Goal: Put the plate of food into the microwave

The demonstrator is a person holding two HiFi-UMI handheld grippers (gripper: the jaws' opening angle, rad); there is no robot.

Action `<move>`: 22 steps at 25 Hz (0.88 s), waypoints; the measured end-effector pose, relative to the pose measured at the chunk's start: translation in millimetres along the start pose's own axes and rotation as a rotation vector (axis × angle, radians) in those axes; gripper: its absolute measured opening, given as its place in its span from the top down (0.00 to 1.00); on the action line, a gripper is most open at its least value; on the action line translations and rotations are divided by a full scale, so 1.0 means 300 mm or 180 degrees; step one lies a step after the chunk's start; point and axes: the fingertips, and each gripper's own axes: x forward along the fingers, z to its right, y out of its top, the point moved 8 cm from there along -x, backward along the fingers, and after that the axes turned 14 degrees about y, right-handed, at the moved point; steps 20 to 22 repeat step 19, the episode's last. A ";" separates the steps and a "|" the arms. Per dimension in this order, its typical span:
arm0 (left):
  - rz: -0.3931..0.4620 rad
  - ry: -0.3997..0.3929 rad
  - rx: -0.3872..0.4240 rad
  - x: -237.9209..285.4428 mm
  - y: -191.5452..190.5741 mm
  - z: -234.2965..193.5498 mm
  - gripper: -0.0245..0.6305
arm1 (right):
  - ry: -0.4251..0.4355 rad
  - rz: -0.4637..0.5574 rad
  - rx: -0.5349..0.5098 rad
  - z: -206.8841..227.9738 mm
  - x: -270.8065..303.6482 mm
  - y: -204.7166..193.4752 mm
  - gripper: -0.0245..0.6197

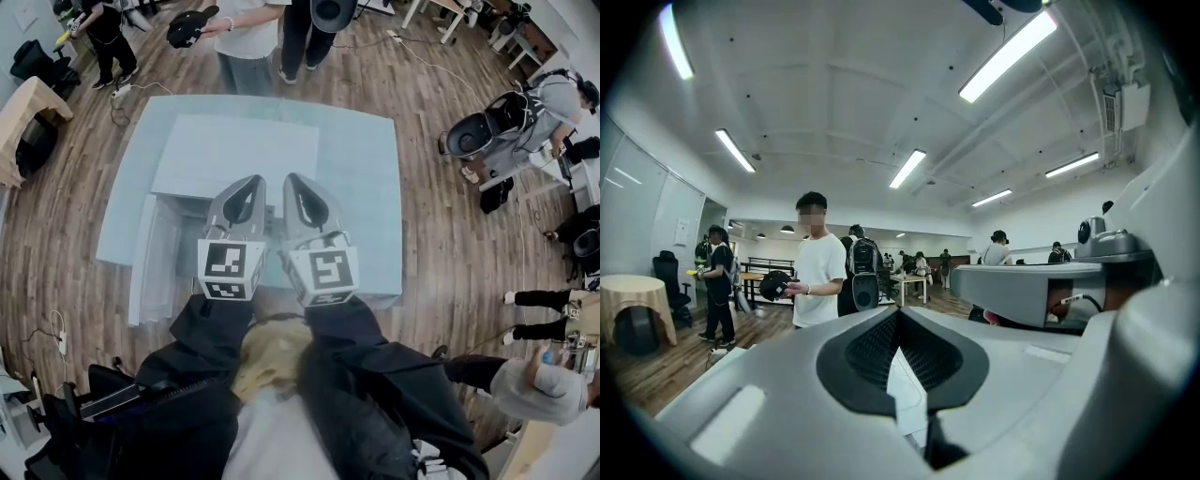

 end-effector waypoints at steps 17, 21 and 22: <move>-0.0022 -0.0013 0.0017 0.000 -0.015 0.003 0.97 | -0.0038 -0.0011 0.0015 0.002 -0.001 -0.023 0.97; -0.0026 -0.0010 0.0018 -0.001 -0.017 0.001 0.97 | -0.0032 -0.0027 0.0028 0.001 0.000 -0.030 0.97; -0.0026 -0.0010 0.0018 -0.001 -0.017 0.001 0.97 | -0.0032 -0.0027 0.0028 0.001 0.000 -0.030 0.97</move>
